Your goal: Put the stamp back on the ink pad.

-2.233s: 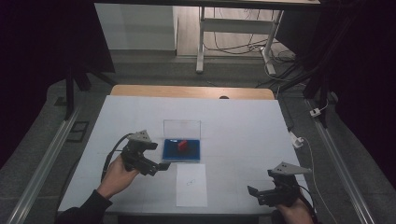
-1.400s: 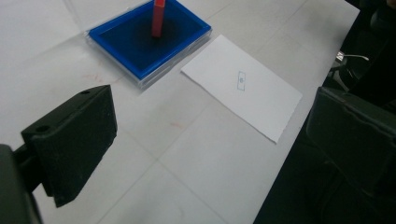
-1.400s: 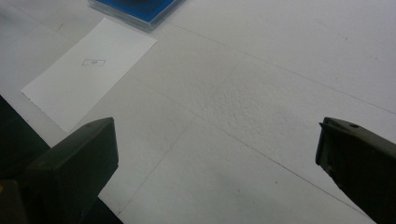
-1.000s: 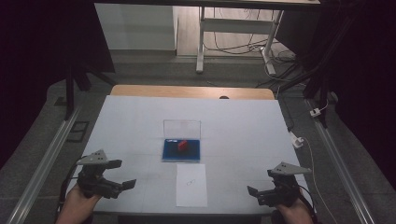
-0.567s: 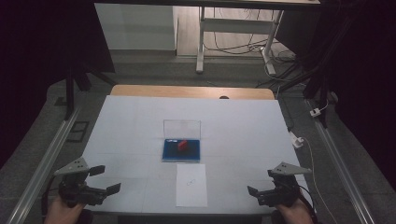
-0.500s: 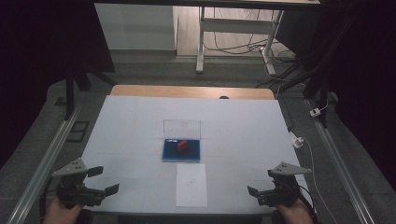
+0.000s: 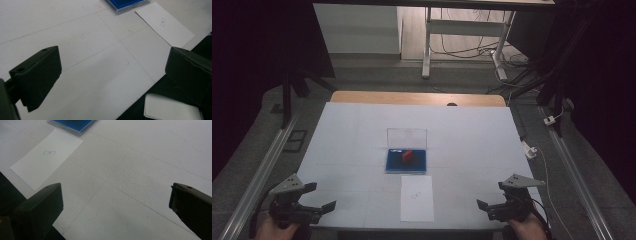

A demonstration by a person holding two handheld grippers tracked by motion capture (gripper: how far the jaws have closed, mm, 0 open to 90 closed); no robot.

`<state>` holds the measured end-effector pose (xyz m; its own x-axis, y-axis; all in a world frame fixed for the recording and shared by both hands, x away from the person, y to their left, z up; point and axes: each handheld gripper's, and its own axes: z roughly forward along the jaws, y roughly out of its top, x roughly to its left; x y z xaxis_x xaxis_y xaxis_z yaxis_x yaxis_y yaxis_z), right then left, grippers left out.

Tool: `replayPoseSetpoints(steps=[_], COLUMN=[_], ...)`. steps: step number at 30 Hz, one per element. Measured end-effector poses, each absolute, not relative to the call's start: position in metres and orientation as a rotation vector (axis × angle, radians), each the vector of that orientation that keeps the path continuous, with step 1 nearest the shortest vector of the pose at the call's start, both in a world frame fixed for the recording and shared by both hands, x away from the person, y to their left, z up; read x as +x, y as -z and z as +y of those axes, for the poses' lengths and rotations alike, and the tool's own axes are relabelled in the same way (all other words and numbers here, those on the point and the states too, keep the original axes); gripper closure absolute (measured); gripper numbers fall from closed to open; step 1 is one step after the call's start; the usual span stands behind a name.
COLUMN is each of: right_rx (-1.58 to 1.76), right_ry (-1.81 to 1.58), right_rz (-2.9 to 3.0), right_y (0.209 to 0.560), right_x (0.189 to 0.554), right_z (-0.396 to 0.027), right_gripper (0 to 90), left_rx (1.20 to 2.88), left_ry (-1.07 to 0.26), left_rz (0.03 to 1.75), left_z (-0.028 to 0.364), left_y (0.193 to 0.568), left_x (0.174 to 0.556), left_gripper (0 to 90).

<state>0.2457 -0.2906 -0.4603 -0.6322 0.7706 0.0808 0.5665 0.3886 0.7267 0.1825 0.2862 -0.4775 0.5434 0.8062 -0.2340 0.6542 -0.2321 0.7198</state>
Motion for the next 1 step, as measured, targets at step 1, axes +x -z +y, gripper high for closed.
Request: replayPoseSetpoints(steps=[1], right_rx=[1.174], right_ry=[-1.081], right_rz=[2.381], right_y=[0.4606], right_x=[0.2459], right_z=[-0.2909], right_gripper=[0.0], left_rx=[1.965], left_ry=[-0.229], left_rz=[1.185], left_z=[0.2860], left_y=[0.4776], left_x=[0.1830], left_gripper=[0.9])
